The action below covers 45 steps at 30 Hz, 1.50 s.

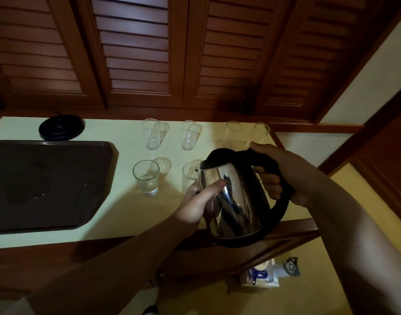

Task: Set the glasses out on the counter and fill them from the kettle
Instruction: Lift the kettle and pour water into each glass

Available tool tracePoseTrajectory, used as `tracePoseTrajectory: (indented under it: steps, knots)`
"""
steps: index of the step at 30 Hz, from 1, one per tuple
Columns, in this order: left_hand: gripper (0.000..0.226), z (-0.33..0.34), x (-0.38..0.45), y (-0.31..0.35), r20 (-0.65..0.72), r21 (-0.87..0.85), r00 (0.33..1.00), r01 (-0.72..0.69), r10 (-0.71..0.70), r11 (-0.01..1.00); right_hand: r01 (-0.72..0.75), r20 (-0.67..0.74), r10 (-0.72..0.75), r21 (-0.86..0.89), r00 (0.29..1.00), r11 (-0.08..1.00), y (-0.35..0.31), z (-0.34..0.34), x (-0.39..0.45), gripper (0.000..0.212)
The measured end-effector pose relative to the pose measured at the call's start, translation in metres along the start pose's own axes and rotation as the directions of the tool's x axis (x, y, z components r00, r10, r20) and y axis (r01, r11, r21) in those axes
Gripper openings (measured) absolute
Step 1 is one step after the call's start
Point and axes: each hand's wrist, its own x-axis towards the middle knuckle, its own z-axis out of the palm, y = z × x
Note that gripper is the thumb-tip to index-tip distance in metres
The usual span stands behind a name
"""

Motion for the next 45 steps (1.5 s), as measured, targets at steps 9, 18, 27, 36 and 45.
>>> tracePoseTrajectory:
  steps: [9, 18, 27, 36, 45]
  knots:
    - [0.115, -0.005, 0.004, -0.014, -0.041, -0.047, 0.999, 0.006, -0.008, 0.999, -0.001, 0.034, 0.000, 0.016, 0.999, 1.000, 0.003, -0.003, 0.000, 0.056]
    - [0.103, 0.003, -0.002, -0.013, -0.051, -0.019, 0.999, 0.013, -0.014, 1.000, -0.006, 0.036, 0.006, 0.005, 0.999, 1.000, 0.005, -0.007, -0.002, 0.056]
    - [0.041, 0.007, -0.007, -0.008, -0.105, 0.031, 0.992, 0.067, -0.063, 0.997, 0.004, 0.037, -0.004, 0.011, 0.999, 1.000, 0.006, -0.007, -0.002, 0.057]
    - [0.049, 0.007, -0.007, -0.008, -0.082, 0.033, 0.996, 0.038, -0.035, 0.999, 0.035, -0.015, -0.034, 0.046, 0.999, 0.998, 0.019, -0.008, -0.001, 0.057]
    - [0.052, 0.005, -0.008, 0.008, 0.052, 0.151, 0.992, -0.118, 0.111, 0.982, 0.163, -0.072, -0.153, 0.166, 0.986, 0.973, 0.056, -0.016, -0.007, 0.055]
